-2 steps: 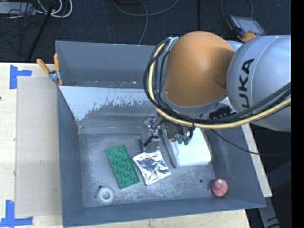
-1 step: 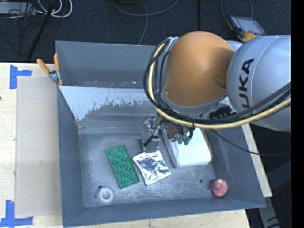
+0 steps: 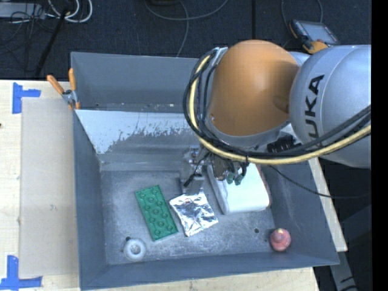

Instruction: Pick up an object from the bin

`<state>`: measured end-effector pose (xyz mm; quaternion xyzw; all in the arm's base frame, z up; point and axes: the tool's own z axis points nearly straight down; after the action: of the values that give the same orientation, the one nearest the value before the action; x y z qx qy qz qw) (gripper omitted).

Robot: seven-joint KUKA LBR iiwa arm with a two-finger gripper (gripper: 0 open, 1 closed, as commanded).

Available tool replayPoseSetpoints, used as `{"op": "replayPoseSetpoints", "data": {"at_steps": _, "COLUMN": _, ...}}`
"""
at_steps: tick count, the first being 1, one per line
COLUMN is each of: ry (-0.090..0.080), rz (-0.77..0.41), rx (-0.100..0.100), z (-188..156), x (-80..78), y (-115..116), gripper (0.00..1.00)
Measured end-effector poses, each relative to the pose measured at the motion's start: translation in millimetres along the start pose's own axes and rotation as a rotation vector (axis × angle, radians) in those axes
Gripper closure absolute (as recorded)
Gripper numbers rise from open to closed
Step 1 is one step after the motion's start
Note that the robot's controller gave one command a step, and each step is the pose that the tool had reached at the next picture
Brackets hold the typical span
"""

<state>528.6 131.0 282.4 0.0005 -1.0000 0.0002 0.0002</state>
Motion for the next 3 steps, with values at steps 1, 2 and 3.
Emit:
{"op": "replayPoseSetpoints", "data": {"at_steps": 1, "ry": 0.000, "rz": -0.001, "rx": 0.000, "z": 0.0, "x": 0.0, "y": 0.0, "gripper": 1.00}}
{"op": "replayPoseSetpoints", "data": {"at_steps": 2, "ry": 0.000, "rz": -0.001, "rx": 0.000, "z": 0.0, "x": 0.0, "y": 0.1, "gripper": 1.00}}
{"op": "replayPoseSetpoints", "data": {"at_steps": 3, "ry": 0.000, "rz": -0.001, "rx": 0.000, "z": 0.0, "x": 0.0, "y": 0.1, "gripper": 0.00}}
